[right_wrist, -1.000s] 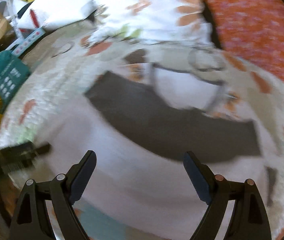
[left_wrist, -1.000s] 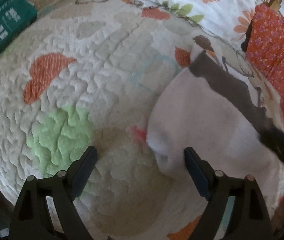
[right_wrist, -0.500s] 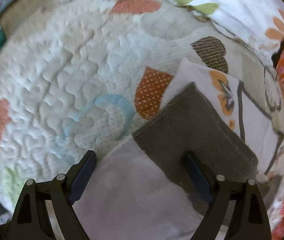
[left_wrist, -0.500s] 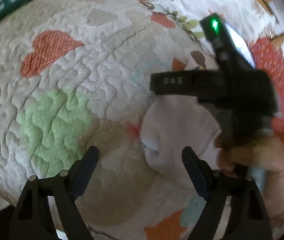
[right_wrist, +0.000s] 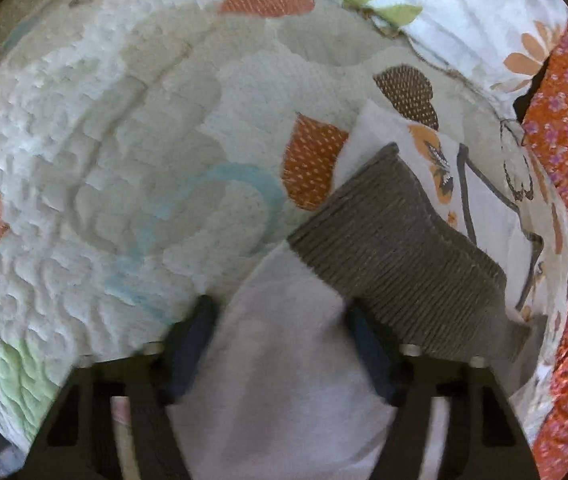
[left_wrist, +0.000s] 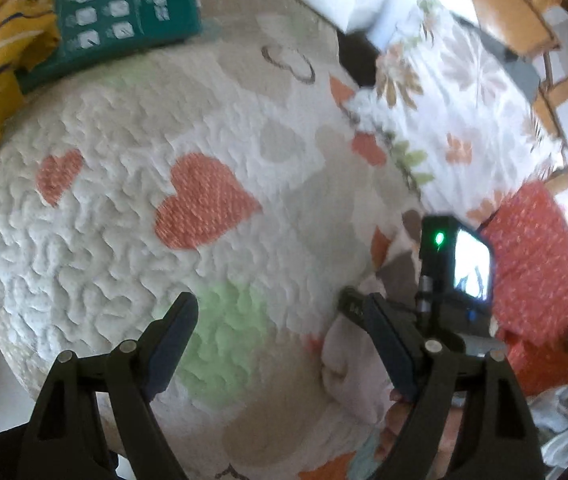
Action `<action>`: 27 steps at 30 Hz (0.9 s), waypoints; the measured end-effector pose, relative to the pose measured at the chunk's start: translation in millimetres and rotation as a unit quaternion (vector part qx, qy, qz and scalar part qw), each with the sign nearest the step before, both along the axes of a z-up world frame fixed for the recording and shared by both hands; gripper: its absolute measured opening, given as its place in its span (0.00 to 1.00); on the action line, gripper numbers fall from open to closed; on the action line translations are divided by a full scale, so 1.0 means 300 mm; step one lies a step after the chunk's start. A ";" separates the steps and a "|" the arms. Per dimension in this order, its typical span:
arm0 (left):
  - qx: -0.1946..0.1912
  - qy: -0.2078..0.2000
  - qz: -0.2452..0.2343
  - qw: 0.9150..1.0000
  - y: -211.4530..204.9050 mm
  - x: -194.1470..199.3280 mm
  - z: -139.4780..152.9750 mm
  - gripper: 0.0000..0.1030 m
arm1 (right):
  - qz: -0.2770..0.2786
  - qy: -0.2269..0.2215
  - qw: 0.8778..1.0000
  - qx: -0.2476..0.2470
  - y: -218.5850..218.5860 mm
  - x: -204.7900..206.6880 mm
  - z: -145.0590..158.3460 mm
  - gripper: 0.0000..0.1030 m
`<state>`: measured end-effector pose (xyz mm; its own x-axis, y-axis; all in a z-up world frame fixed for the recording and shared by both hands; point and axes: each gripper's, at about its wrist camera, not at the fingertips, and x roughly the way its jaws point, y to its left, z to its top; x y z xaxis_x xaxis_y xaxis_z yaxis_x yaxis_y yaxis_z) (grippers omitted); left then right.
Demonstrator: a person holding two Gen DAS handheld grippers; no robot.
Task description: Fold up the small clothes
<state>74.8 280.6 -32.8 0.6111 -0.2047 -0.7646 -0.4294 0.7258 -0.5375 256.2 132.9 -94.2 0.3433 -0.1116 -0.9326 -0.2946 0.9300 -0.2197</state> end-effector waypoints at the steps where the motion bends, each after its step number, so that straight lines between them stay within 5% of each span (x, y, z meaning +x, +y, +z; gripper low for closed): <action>1: -0.002 0.012 -0.010 1.000 -0.020 0.010 -0.017 0.81 | 0.007 -0.019 1.000 0.000 0.007 -0.022 0.003 0.41; 3: -0.001 0.027 -0.019 0.999 -0.042 0.045 -0.044 0.81 | 0.005 -0.035 0.999 0.005 -0.012 -0.052 0.010 0.18; 5: 0.005 0.038 -0.030 0.999 -0.080 0.057 -0.059 0.81 | -0.005 -0.026 0.998 0.054 -0.081 -0.059 0.037 0.12; 11: 0.021 0.045 -0.042 0.998 -0.156 0.084 -0.064 0.81 | -0.046 -0.059 0.983 0.165 -0.434 -0.103 0.219 0.10; 19: 0.036 0.043 -0.126 0.990 -0.414 0.168 -0.071 0.81 | -0.168 -0.123 0.958 0.199 -1.075 -0.210 0.363 0.10; 23: 0.040 0.036 -0.183 0.982 -0.585 0.204 -0.075 0.81 | -0.244 -0.130 0.945 0.177 -1.394 -0.312 0.326 0.10; 27: 0.059 0.034 -0.220 0.973 -0.703 0.220 -0.082 0.81 | -0.275 -0.114 0.936 0.189 -1.535 -0.386 0.220 0.10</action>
<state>140.8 69.6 -57.4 0.4312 -0.3434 -0.8344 -0.0944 0.9025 -0.4202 140.2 -327.5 -28.3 0.5258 -0.0076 -0.8506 0.2668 0.9510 0.1564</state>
